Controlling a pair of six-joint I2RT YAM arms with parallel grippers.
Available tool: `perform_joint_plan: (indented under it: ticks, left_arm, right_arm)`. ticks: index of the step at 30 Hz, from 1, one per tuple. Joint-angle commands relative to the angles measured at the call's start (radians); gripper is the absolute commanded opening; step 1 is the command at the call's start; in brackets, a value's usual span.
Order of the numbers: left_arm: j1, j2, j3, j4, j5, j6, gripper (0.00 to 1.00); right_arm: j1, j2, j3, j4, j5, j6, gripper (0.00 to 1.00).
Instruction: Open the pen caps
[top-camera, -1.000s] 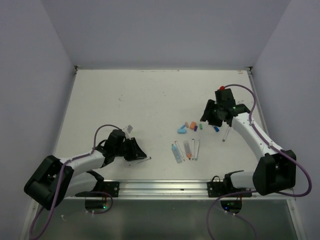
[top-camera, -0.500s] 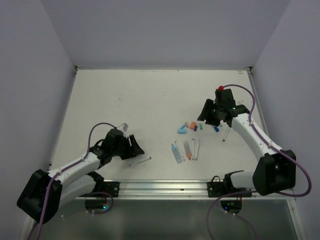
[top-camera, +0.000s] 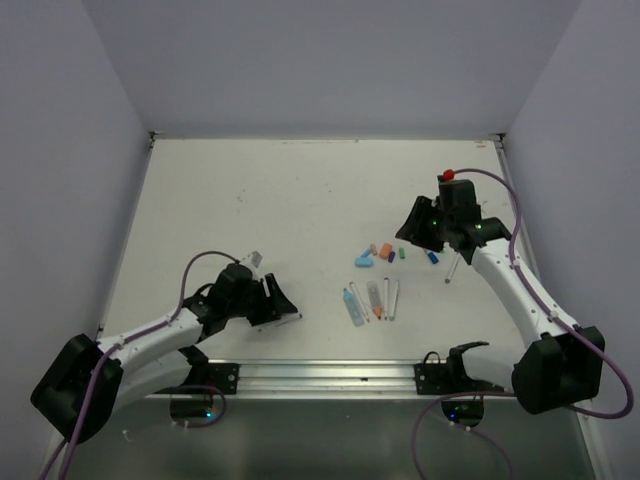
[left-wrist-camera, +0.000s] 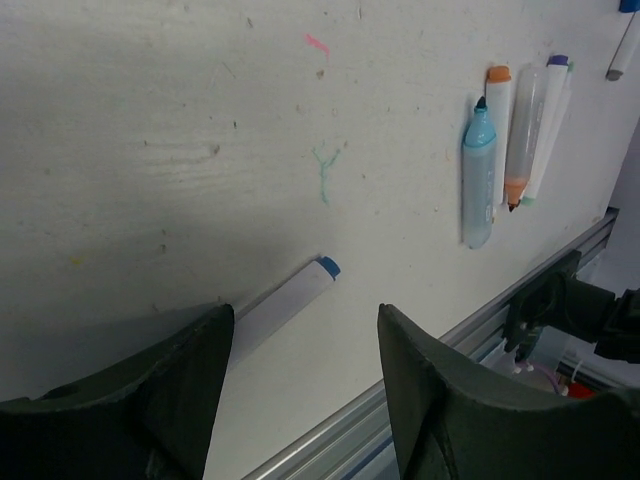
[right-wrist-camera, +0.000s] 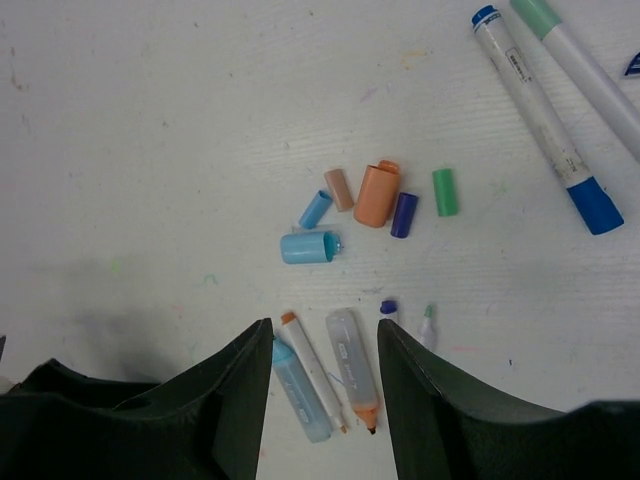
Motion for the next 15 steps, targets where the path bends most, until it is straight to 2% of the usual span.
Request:
perform_joint_plan:
  ticks: [1, 11, 15]
  left_arm:
    - [-0.058, 0.037, -0.048, -0.187, -0.061, -0.063, 0.65]
    - [-0.227, 0.229, 0.044, -0.252, -0.207, -0.118, 0.65]
    - [-0.293, 0.310, 0.129, -0.284, -0.267, -0.115, 0.62]
  right_arm:
    - [-0.003, -0.019, 0.002, 0.019, -0.043, -0.005, 0.50]
    - [-0.003, -0.079, -0.052, 0.022, -0.040, -0.007, 0.50]
    - [-0.002, -0.105, -0.060, 0.007, -0.035, -0.014, 0.50]
